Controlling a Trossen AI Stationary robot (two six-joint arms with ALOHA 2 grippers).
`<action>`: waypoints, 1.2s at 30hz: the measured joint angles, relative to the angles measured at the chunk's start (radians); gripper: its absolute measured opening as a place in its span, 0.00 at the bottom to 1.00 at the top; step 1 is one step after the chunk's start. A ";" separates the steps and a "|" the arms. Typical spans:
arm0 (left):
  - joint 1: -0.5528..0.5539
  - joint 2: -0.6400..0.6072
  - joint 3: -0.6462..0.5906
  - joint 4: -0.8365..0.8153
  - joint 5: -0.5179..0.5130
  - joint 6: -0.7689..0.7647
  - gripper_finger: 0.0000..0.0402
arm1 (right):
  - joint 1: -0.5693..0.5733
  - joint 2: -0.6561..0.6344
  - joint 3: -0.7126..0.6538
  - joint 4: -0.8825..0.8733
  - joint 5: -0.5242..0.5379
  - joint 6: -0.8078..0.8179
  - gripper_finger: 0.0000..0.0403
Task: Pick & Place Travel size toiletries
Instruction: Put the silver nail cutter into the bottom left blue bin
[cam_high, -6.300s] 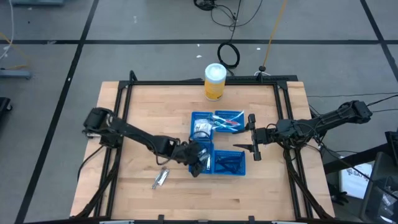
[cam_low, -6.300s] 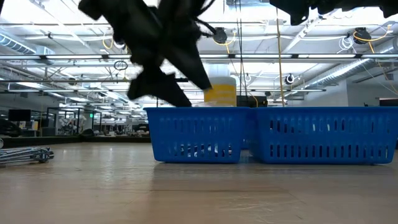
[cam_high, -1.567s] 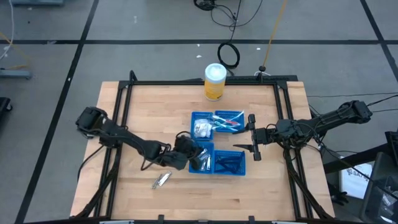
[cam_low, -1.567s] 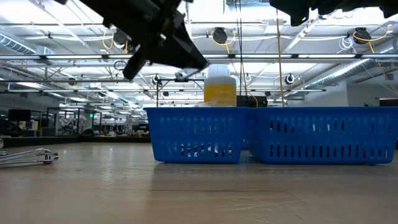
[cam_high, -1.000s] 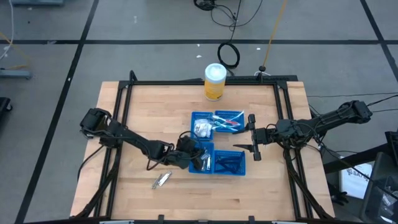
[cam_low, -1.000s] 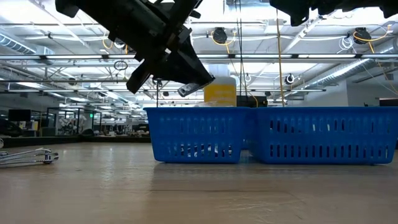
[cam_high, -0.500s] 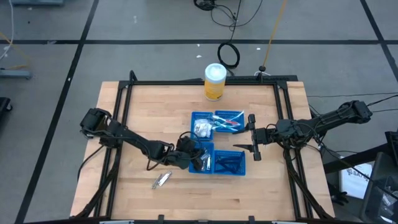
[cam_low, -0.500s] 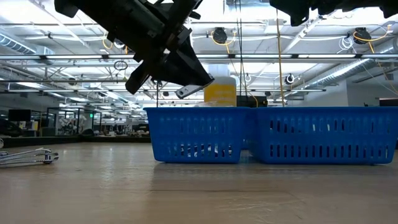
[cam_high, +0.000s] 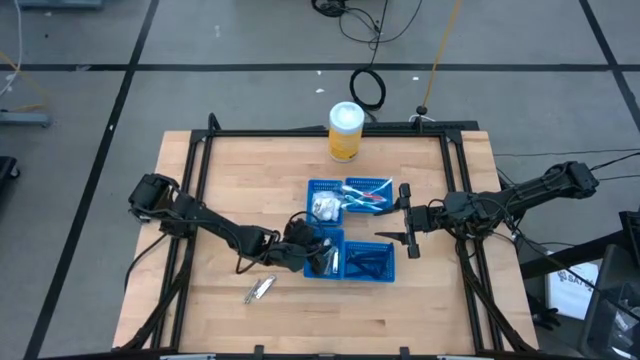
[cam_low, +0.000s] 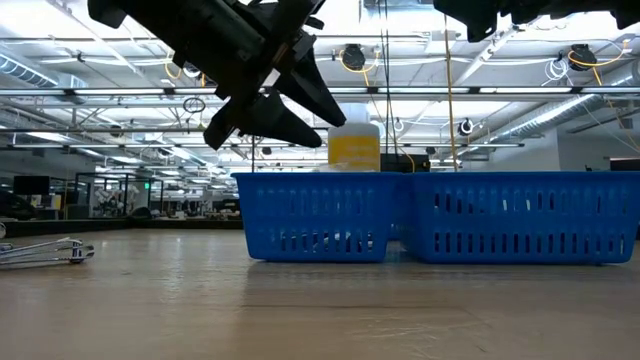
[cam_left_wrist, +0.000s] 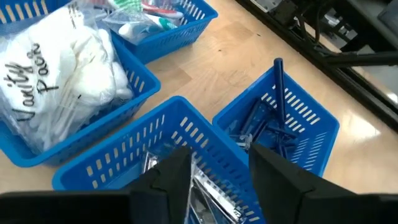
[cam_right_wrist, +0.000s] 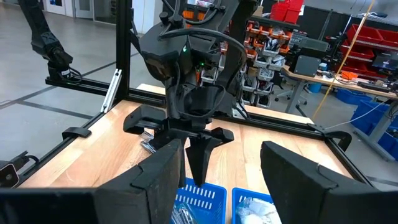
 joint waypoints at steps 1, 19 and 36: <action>0.000 0.000 0.000 0.000 0.000 0.015 0.40 | 0.000 0.000 0.000 0.000 0.000 0.000 0.52; -0.169 -0.176 0.000 -0.449 0.478 -0.290 0.42 | 0.000 0.000 0.000 -0.007 0.000 0.000 0.52; -0.451 -0.114 -0.013 -0.842 0.384 -1.066 0.42 | 0.000 0.000 0.000 -0.005 0.000 0.000 0.52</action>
